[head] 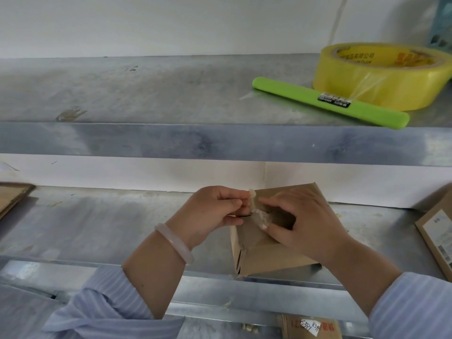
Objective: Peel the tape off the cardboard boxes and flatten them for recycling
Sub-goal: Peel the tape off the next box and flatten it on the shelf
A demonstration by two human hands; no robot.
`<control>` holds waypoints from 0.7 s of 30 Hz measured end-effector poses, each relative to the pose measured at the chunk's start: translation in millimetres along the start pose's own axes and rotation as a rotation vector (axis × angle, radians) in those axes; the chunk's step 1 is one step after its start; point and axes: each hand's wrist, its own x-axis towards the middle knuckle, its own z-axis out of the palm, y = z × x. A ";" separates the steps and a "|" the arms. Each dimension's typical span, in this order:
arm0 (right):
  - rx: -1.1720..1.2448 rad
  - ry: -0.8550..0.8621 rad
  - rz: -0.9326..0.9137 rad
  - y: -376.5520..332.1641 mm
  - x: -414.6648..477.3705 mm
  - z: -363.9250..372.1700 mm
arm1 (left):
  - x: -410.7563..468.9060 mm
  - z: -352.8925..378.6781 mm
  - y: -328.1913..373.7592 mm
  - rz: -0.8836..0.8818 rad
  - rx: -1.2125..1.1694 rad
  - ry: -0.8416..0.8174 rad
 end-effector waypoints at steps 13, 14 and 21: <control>0.217 -0.013 0.221 -11.5 16.0 7.4 | -4.7 12.5 -6.5 0.182 0.371 0.026; 0.220 -0.015 0.233 -11.0 16.0 7.4 | -4.8 13.2 -7.9 0.192 0.333 0.056; 0.211 0.024 0.332 -7.6 17.6 5.0 | -0.6 8.3 -14.4 0.185 0.467 0.164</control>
